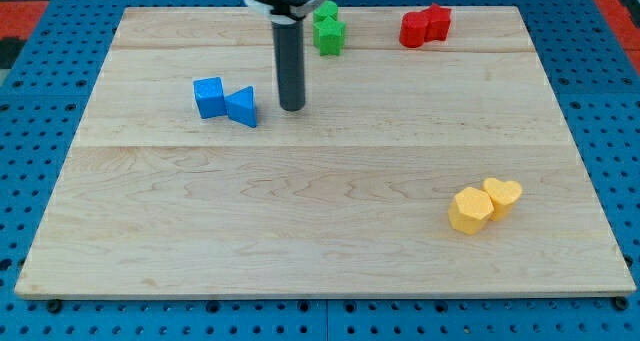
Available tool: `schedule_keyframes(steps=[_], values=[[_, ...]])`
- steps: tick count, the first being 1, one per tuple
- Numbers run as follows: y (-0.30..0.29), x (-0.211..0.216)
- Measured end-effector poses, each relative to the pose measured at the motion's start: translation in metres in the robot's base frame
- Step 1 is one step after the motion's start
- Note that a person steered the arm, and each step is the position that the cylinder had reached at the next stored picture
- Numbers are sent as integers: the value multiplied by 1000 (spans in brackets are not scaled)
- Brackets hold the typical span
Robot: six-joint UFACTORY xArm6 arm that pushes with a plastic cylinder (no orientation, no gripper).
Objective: Move blue blocks towards bottom left corner of the board
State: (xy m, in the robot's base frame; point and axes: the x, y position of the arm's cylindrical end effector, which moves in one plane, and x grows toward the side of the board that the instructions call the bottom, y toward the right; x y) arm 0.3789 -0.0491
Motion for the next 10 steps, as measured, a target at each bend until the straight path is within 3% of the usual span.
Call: schedule_keyframes(steps=[2,4,5,6,7,8,9,10], values=[[-33,0],[-117,10],[-142,35],[-178,91],[-175,102],[-85,77],[-49,42],[-91,3]])
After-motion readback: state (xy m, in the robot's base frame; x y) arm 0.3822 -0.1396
